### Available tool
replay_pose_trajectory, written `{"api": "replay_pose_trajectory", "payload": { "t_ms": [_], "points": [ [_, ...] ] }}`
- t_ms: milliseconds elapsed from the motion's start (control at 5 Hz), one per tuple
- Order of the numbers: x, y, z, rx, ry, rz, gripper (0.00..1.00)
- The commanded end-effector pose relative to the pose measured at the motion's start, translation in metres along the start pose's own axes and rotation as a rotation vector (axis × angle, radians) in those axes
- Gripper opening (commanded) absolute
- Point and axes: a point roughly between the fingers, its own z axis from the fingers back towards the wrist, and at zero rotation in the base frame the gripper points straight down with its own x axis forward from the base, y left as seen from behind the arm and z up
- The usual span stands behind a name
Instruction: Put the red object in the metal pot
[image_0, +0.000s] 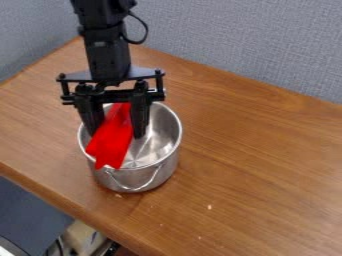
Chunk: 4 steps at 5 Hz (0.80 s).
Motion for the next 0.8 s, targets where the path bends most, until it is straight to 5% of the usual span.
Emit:
{"api": "replay_pose_trajectory", "payload": {
  "t_ms": [0,200,600],
  "points": [
    [0.015,-0.011,0.005,0.003,-0.035,0.011,0.00],
    [0.027,-0.017,0.002,0.011,-0.031,0.044,1.00],
    [0.027,-0.010,0.007,0.013,-0.037,0.053,1.00]
  ]
}}
